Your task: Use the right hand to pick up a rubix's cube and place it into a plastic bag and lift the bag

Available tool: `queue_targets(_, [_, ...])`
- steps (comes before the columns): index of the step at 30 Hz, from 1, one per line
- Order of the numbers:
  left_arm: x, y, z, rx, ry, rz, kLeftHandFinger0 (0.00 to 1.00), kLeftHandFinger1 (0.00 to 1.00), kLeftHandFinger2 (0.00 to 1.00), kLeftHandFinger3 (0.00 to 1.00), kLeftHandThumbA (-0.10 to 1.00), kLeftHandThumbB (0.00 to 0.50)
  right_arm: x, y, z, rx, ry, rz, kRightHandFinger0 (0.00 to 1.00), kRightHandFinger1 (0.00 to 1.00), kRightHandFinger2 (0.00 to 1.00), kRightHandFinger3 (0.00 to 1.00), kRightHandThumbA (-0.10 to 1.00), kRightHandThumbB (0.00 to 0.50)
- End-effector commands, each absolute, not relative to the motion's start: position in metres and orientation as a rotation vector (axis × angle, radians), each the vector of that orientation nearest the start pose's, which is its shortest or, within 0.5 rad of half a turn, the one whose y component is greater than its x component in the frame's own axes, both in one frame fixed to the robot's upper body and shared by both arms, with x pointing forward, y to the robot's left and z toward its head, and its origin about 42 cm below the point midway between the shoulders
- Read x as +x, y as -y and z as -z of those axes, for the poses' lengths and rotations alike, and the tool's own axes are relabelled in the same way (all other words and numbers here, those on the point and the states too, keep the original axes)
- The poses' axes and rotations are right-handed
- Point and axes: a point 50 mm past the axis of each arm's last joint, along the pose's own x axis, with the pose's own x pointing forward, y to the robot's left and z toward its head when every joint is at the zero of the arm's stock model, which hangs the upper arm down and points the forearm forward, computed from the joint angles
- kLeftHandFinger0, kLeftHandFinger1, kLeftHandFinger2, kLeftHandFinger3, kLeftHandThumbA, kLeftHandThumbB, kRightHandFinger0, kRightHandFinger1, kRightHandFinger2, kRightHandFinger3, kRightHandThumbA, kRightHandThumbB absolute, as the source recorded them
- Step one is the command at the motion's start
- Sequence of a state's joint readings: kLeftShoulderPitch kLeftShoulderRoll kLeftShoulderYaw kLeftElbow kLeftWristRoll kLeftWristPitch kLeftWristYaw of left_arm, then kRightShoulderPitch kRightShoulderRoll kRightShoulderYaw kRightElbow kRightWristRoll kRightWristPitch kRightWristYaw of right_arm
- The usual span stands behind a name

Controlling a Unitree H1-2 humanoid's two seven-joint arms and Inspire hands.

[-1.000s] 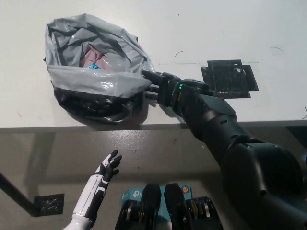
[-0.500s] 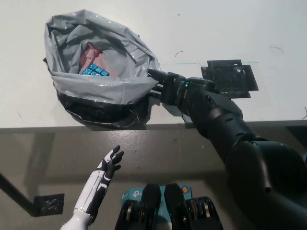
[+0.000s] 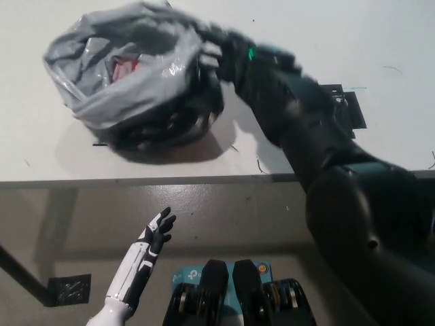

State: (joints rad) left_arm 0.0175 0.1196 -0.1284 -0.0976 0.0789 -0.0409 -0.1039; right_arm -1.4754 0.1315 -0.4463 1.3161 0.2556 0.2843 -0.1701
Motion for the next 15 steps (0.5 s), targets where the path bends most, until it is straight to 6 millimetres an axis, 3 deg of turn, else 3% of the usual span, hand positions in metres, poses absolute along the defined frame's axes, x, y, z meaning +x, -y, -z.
queue_targets(1, [0.278,-0.205,-0.124,0.226,0.177,0.246,1.0,1.0,1.0,1.0,1.0,0.03,0.564,-0.015,-0.461,0.496,-0.151,-0.295,0.0,0.21,0.8,1.0,-0.1,0.135])
queue_targets(2, [0.278,-0.205,-0.124,0.225,0.176,0.244,1.0,1.0,1.0,1.0,1.0,0.037,0.563,-0.016,-0.468,0.507,-0.138,-0.309,0.0,0.21,0.78,1.0,-0.1,0.143])
queue_targets(3, [0.278,-0.204,-0.124,0.22,0.175,0.244,1.0,1.0,1.0,1.0,1.0,0.023,0.562,-0.016,-0.473,0.514,-0.127,-0.318,0.0,0.21,0.76,0.88,-0.1,0.143])
queue_targets(4, [0.278,-0.204,-0.125,0.213,0.176,0.243,1.0,1.0,1.0,1.0,1.0,0.008,0.561,-0.017,-0.48,0.519,-0.114,-0.324,0.0,0.23,0.77,1.0,-0.1,0.144])
queue_targets(6, [0.279,-0.204,-0.125,0.203,0.177,0.24,1.0,1.0,1.0,1.0,1.0,0.019,0.558,-0.018,-0.494,0.531,-0.088,-0.336,0.0,0.23,0.77,0.95,-0.1,0.145])
queue_targets(7, [0.279,-0.204,-0.125,0.202,0.178,0.239,1.0,1.0,1.0,1.0,1.0,0.031,0.557,-0.017,-0.498,0.536,-0.08,-0.342,0.0,0.22,0.77,1.0,-0.1,0.138])
queue_targets(15, [0.274,-0.203,-0.119,0.189,0.16,0.237,1.0,1.0,1.0,1.0,1.0,0.05,0.553,-0.011,-0.52,0.564,-0.065,-0.342,0.0,0.19,0.78,1.0,-0.1,0.121])
